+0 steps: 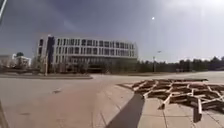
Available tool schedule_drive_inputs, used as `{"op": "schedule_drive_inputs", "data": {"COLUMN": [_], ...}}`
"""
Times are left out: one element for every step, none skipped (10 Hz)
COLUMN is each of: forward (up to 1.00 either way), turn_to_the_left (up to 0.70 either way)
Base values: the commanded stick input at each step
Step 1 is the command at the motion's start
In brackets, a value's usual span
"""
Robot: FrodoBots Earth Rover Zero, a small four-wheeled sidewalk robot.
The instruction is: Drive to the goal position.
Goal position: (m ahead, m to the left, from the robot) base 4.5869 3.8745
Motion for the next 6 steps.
{"op": "schedule_drive_inputs", "data": {"forward": [0.05,0.05,0.05,0.05,0.05,0.05], "turn_to_the_left": [0.0,0.0,0.0,0.0,0.0,0.0]}}
